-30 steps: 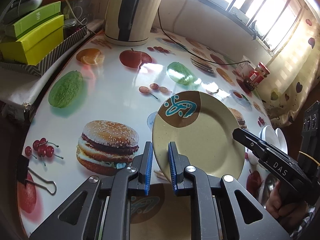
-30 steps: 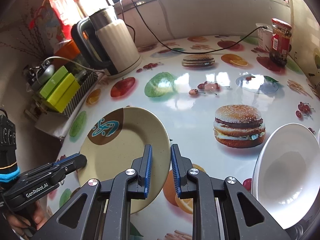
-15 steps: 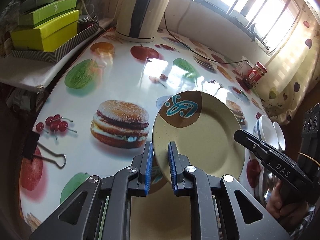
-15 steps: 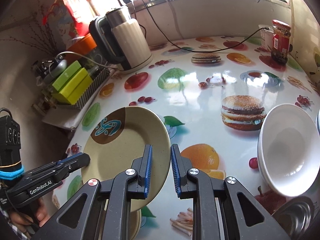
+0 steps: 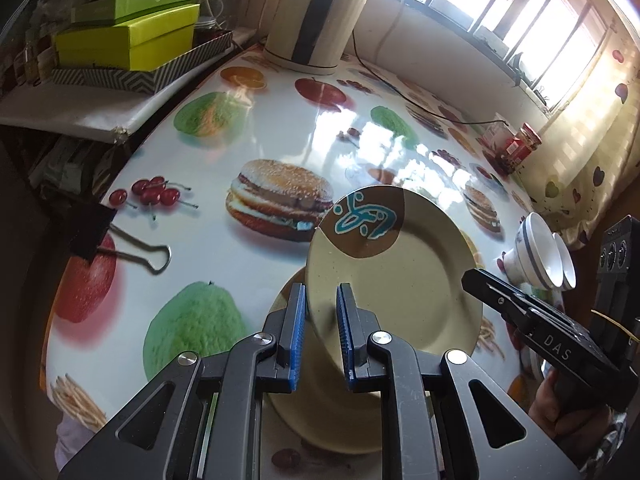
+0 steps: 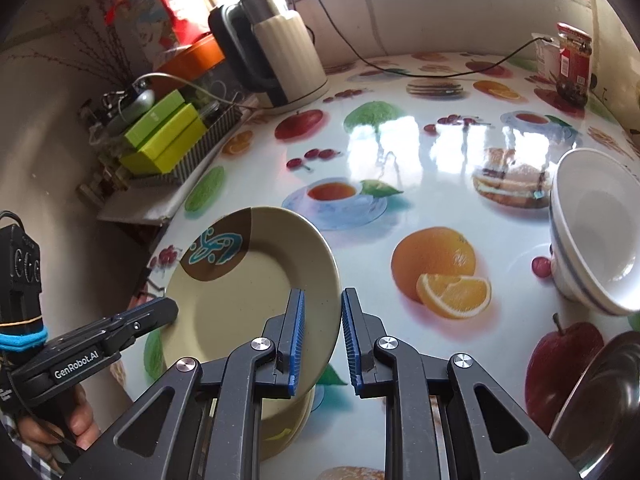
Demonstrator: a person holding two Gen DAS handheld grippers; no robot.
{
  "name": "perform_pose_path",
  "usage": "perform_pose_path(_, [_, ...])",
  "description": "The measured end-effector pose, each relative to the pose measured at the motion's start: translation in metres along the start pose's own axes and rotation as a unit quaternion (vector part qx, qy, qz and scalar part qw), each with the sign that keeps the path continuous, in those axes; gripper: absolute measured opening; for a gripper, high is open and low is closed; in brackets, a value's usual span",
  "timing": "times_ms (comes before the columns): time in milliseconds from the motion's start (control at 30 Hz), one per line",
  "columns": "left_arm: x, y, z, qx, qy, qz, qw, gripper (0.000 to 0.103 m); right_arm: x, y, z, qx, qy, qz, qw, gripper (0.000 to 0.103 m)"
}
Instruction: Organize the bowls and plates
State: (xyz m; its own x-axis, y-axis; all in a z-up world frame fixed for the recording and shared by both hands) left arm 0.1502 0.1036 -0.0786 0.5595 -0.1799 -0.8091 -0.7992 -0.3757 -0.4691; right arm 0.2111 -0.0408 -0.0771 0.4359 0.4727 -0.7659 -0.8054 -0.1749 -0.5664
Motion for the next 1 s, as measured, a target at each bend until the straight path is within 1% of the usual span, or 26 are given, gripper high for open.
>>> perform_pose_path(267, [-0.002, 0.018, 0.015, -0.019, -0.007, 0.006, 0.9998, 0.016, 0.005, 0.017, 0.009, -0.008, -0.007, 0.015, 1.0, 0.019])
perform_pose_path(600, [-0.004, 0.028, 0.021, -0.021, -0.015, 0.01, 0.9996, 0.016, 0.005, 0.029, 0.017, -0.018, -0.011, 0.022, 1.0, 0.019])
perform_pose_path(1000, [-0.007, 0.034, 0.021, -0.014, -0.024, 0.009, 0.9996, 0.016, 0.004, 0.036, 0.018, -0.022, -0.01, 0.024, 0.999, 0.019])
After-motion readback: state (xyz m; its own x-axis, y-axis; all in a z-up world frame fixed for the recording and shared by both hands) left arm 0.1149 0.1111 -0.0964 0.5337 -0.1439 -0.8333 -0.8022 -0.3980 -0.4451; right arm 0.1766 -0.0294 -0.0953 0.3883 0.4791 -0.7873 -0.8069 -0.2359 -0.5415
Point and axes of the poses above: each gripper's, at about its wrist camera, not at the fingertips, and x roughly the way its jaws point, z to its left, y to its underside, the point moved 10 cm from there along x, roughly the way its jaws point, and after that the axes turned 4 degrees about -x, right-handed, at the moved point
